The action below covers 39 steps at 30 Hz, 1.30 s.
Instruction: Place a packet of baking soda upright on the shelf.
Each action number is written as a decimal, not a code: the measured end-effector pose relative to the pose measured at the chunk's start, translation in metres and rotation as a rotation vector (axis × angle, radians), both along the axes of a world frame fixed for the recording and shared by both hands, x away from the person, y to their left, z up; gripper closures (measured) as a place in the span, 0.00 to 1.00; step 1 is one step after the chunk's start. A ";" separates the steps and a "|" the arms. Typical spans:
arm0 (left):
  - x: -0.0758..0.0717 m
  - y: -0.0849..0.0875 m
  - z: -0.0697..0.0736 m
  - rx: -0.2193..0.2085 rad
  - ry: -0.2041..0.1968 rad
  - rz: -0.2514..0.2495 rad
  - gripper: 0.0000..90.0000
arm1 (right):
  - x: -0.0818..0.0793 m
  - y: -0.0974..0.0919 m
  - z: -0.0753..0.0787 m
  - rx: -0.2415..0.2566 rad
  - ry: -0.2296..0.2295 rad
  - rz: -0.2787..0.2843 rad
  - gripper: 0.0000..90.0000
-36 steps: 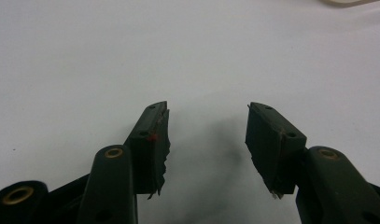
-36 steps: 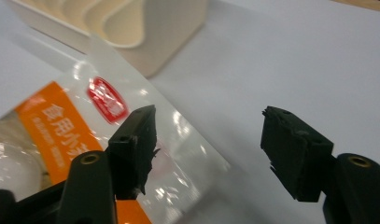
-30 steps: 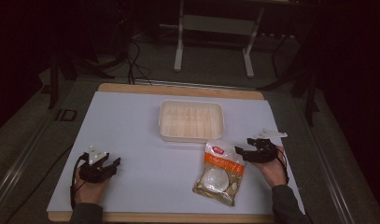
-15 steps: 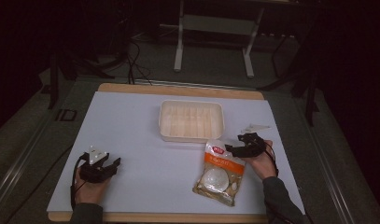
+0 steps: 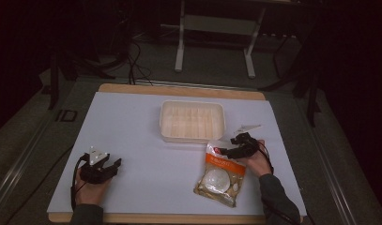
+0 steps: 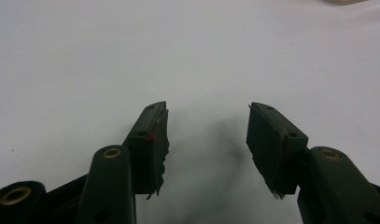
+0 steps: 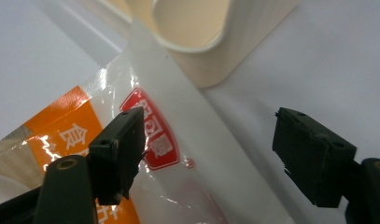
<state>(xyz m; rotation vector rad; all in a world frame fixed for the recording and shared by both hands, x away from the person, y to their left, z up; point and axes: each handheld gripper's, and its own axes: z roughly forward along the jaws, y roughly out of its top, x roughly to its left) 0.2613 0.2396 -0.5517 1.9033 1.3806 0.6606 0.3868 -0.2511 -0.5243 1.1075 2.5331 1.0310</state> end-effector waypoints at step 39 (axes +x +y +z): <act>0.000 -0.001 0.000 0.001 -0.005 -0.001 0.53 | -0.009 0.009 -0.002 -0.128 0.110 0.069 0.63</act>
